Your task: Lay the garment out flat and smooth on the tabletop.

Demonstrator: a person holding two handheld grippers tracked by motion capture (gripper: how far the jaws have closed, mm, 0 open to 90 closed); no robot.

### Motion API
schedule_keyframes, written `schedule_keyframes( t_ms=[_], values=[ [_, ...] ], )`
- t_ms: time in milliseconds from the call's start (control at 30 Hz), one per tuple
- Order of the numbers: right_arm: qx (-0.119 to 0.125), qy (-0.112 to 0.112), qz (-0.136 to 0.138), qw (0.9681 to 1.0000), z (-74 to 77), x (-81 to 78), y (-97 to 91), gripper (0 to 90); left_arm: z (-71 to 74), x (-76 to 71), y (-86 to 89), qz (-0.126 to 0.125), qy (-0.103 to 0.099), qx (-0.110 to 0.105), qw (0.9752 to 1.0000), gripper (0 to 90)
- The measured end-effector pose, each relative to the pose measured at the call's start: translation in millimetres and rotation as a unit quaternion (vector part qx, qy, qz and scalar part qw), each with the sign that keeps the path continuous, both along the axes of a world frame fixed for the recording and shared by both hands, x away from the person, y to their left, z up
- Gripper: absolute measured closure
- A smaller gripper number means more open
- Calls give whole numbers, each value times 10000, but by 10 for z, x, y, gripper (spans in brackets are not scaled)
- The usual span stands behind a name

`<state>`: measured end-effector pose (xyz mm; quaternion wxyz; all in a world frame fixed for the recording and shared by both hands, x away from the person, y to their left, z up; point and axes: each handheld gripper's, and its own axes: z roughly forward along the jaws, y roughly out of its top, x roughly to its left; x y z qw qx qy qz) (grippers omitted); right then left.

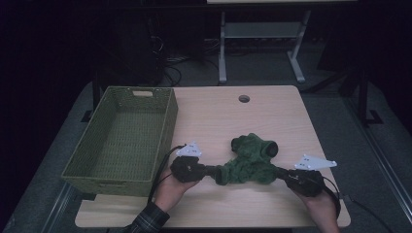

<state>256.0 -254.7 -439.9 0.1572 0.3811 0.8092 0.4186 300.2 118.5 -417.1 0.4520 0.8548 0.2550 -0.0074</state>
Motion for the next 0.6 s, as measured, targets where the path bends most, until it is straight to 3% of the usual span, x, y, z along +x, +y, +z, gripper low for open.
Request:
schedule_keyframes(
  t_ms=[100,200,367,467,600],
  values=[
    [-56,-20,-21,10000,9,-15,-26,840,-17,-12,41,55,42,34,10000,886],
    [-120,5,-25,9999,14,-35,-57,840,-74,-33,70,103,206,128,9997,886],
    [-272,300,-8,9992,-63,-62,-106,839,-243,-55,30,90,516,399,9978,882],
    [-300,351,17,9989,-82,-70,-93,831,-260,-56,6,80,460,494,9977,848],
    [-339,322,20,9989,-96,-71,-74,818,-173,-65,36,265,245,502,9981,722]
  ],
)
